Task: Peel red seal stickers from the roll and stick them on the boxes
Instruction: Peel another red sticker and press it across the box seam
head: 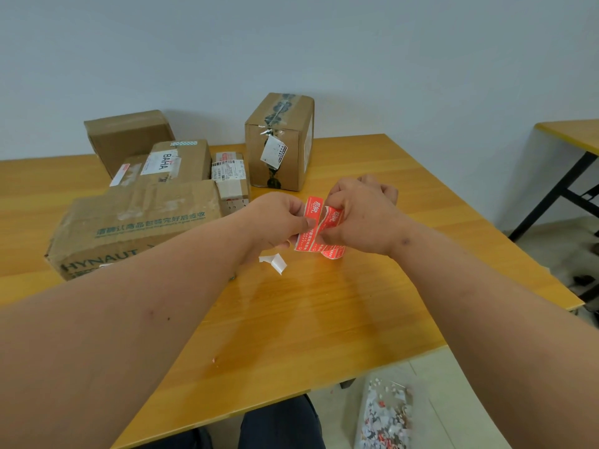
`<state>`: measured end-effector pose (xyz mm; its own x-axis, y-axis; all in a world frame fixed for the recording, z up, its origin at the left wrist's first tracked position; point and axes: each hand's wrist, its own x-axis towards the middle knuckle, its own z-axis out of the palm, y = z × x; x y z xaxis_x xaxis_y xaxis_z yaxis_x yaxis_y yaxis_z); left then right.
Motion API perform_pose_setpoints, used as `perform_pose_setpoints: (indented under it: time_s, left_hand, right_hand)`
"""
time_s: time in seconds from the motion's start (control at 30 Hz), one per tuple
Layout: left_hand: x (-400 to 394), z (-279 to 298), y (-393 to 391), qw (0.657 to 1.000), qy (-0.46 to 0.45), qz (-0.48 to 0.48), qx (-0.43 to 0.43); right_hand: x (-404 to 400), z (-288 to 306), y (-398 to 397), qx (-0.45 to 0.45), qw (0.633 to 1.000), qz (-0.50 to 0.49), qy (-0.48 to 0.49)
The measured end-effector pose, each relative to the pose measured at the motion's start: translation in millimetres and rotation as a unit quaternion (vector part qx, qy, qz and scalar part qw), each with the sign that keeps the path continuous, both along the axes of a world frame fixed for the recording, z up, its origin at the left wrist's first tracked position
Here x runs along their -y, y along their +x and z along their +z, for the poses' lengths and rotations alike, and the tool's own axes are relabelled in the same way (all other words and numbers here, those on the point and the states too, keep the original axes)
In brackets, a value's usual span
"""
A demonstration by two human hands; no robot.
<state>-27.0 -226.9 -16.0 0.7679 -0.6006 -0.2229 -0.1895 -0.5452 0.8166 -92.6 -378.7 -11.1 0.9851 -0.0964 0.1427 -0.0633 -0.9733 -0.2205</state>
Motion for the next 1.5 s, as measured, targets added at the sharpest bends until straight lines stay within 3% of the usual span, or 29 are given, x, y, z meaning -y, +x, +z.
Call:
perform_pose_setpoints:
  time_s: [0.2, 0.37, 0.53, 0.97, 1.2, 1.5]
  left_hand:
    - [0.0, -1.0, -0.6, 0.999, -0.027, -0.003, 0.021]
    - [-2.5, 2.5, 0.0, 0.999, 0.012, -0.029, 0.013]
    - [2.6, 3.7, -2.8, 0.997, 0.031, -0.037, 0.063]
    - [-3.2, 0.7, 2.0, 0.999, 0.023, -0.024, 0.008]
    - [3.0, 1.9, -2.0, 0.998, 0.031, -0.025, 0.049]
    - [3.7, -4.3, -0.2, 0.998, 0.027, -0.005, 0.057]
  right_hand:
    - [-0.1, 3.2, 3.2, -0.035, 0.999, -0.004, -0.001]
    - [-0.3, 0.5, 1.9, -0.019, 1.0, 0.0, -0.006]
    - [-1.9, 0.2, 0.7, -0.026, 0.999, 0.004, -0.027]
    - [-0.7, 0.3, -2.9, -0.005, 1.0, 0.01, -0.013]
    - [-2.3, -3.2, -0.2, -0.012, 0.999, 0.006, -0.048]
    - [-2.3, -4.2, -2.9, 0.004, 1.0, 0.014, -0.024]
